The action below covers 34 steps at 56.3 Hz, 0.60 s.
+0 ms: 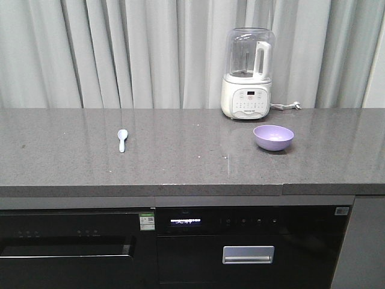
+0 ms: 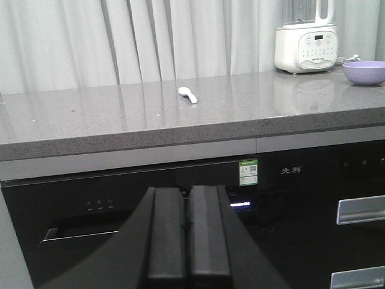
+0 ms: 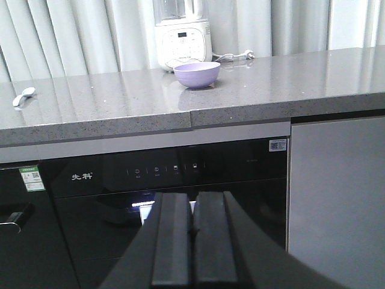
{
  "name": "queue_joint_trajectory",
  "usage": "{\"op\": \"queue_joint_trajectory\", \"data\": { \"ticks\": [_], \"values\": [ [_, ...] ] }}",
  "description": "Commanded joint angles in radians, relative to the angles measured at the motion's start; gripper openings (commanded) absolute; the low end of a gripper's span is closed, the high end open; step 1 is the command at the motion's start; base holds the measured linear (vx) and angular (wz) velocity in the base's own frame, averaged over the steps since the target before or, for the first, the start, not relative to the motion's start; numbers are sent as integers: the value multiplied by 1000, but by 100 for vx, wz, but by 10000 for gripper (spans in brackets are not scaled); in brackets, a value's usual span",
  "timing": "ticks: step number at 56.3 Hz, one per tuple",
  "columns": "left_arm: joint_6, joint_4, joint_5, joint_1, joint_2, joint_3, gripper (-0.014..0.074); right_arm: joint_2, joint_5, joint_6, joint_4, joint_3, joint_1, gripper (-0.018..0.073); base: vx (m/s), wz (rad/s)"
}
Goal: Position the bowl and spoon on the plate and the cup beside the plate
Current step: 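Drive toward the spoon and lavender bowl on the counter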
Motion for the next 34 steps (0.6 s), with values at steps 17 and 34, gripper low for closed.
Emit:
{"op": "queue_joint_trajectory", "data": {
  "ticks": [17, 34],
  "values": [
    [0, -2, -82, 0, -8, -26, -3, -7, -86, -3, -8, 3, -6, -8, 0, 0],
    [0, -2, -82, 0, -8, -26, -3, -7, -86, -3, -8, 3, -6, -8, 0, 0]
  ]
}}
